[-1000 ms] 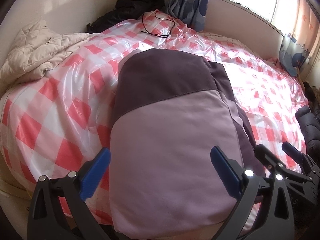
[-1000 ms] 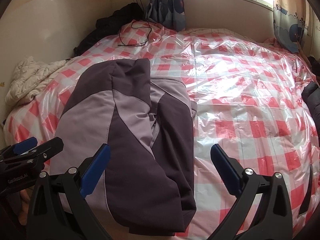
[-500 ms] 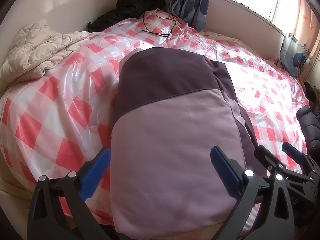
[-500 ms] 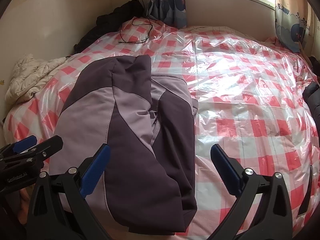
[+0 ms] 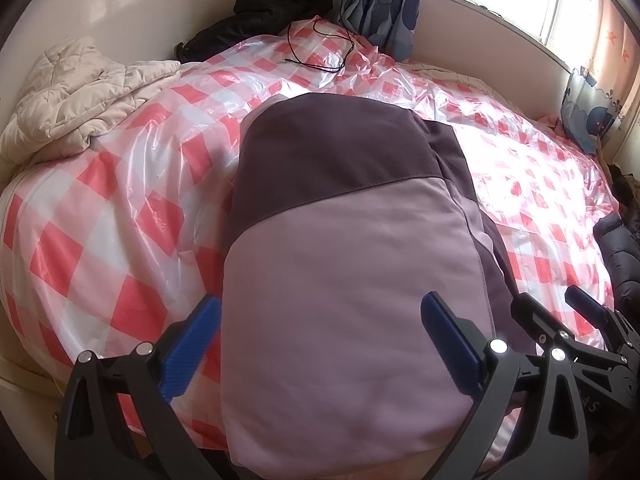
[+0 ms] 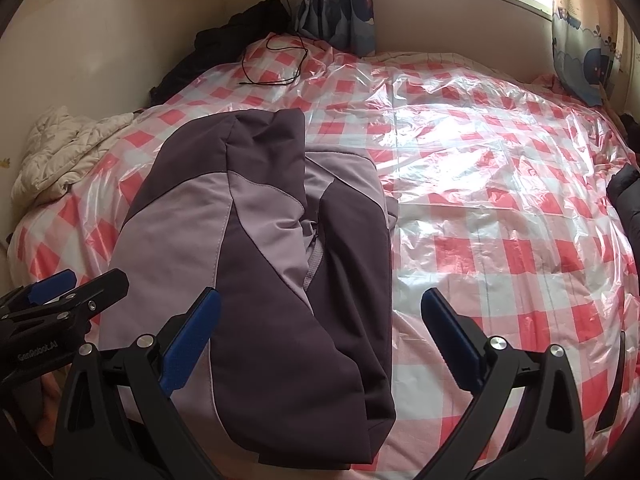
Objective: Fold large clothes
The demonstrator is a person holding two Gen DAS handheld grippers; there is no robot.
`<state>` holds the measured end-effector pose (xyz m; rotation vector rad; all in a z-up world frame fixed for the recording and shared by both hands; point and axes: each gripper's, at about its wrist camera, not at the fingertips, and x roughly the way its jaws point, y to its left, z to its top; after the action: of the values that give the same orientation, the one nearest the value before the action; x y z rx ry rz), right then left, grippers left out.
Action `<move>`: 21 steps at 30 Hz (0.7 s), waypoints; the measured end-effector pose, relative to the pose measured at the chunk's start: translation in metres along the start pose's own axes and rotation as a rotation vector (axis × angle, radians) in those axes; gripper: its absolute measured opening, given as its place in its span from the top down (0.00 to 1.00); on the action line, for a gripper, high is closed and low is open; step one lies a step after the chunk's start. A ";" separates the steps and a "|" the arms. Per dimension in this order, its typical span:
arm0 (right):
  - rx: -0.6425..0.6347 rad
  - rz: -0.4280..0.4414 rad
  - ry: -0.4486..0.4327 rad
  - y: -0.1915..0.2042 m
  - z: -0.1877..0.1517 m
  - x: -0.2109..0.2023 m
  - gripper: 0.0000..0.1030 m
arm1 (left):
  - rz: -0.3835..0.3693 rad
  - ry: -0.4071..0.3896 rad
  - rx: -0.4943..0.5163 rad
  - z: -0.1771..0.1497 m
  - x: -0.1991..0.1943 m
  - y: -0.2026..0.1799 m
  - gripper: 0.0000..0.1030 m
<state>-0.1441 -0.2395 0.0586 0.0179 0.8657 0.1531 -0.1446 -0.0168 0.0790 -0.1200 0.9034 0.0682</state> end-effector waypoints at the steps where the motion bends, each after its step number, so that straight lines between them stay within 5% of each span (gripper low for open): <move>1: 0.000 0.000 0.000 0.001 0.000 0.000 0.06 | 0.001 -0.001 0.000 0.000 0.000 0.000 0.07; 21: -0.008 0.007 0.004 0.003 -0.001 0.003 0.06 | 0.000 0.000 -0.003 0.000 0.001 0.001 0.07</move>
<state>-0.1430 -0.2367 0.0563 0.0133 0.8691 0.1637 -0.1440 -0.0158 0.0780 -0.1222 0.9035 0.0697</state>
